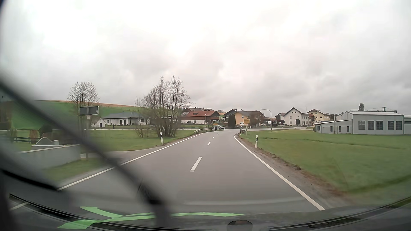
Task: Follow the waypoints while adhering to traffic rules and regulations
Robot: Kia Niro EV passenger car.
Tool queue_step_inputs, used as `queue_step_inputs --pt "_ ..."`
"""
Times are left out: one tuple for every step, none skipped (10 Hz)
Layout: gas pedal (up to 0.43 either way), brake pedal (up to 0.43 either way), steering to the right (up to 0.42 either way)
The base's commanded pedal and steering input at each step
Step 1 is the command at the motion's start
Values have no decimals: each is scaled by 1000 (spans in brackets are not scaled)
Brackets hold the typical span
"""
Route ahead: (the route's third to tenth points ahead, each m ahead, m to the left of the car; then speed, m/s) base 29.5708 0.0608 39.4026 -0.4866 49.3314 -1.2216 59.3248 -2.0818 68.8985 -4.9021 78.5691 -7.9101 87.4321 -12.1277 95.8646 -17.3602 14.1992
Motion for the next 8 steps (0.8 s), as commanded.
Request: queue_step_inputs --pt "8 0 -3" --pt "8 0 -2" --pt "8 0 -2" --pt "8 0 -1" --pt "8 0 0" --pt "8 0 0" --pt "8 0 0" --pt "8 0 0"
